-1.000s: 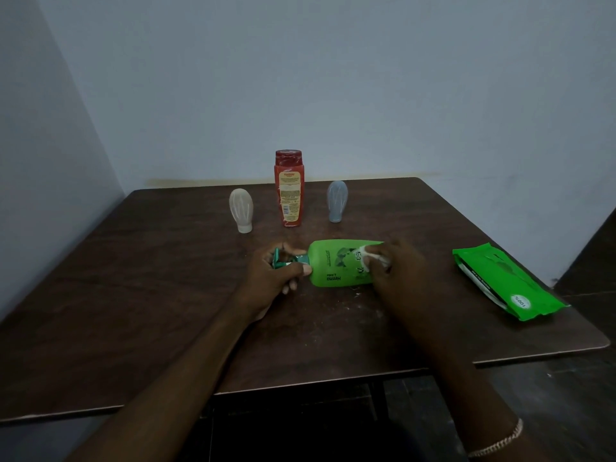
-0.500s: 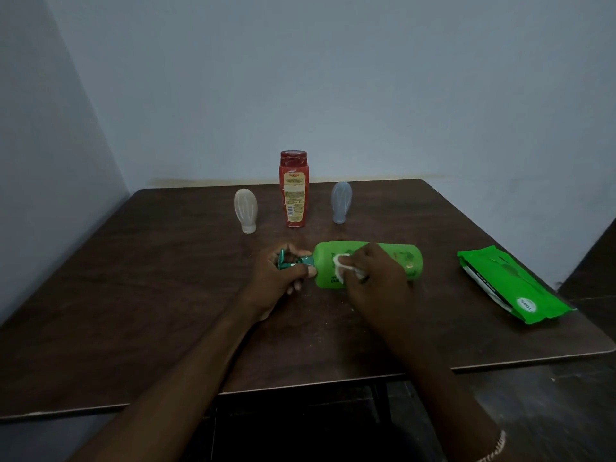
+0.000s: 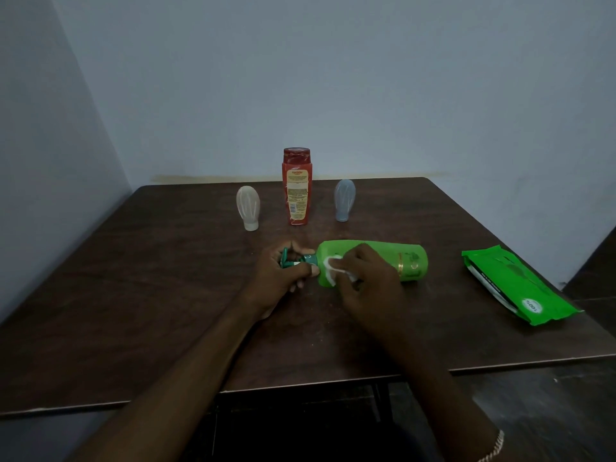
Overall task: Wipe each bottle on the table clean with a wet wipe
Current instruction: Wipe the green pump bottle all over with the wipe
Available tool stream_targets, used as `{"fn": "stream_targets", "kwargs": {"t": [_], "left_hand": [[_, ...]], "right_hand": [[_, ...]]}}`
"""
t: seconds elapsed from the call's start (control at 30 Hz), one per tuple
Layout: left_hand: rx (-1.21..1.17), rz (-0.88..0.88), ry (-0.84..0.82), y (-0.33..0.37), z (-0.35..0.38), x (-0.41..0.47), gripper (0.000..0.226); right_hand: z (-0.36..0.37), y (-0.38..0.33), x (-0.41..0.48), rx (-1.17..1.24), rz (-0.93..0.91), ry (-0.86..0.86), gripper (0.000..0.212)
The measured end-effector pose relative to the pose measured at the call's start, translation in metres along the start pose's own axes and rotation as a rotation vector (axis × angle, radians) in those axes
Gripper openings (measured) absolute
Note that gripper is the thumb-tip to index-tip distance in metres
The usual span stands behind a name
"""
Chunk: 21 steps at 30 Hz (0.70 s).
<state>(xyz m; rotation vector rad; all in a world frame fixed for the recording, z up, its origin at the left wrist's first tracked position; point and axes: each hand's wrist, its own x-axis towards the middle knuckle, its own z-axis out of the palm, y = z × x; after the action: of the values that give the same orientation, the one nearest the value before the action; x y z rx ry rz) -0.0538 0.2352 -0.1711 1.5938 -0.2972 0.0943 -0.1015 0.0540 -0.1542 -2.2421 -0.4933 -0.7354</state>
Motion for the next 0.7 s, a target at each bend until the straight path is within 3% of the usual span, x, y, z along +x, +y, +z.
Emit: {"fn": "stream_targets", "kwargs": {"t": [0.2,0.4,0.57,0.7], "left_hand": [[0.016,0.001,-0.004,0.0,0.0,0.0,0.023],[0.014,0.025,-0.046,0.003,-0.001,-0.003,0.02],[0.002,-0.007,-0.033,0.005,0.0,-0.004,0.023],[0.004,-0.004,-0.049,0.003,-0.002,-0.002,0.023]], "right_hand": [[-0.007,0.005,0.01,-0.025,0.106,0.126,0.018],[0.006,-0.022,0.01,-0.176,-0.116,-0.109,0.022],[-0.003,-0.015,0.023,-0.162,0.037,0.034,0.024],[0.005,-0.026,0.021,-0.238,-0.075,-0.099,0.021]]}}
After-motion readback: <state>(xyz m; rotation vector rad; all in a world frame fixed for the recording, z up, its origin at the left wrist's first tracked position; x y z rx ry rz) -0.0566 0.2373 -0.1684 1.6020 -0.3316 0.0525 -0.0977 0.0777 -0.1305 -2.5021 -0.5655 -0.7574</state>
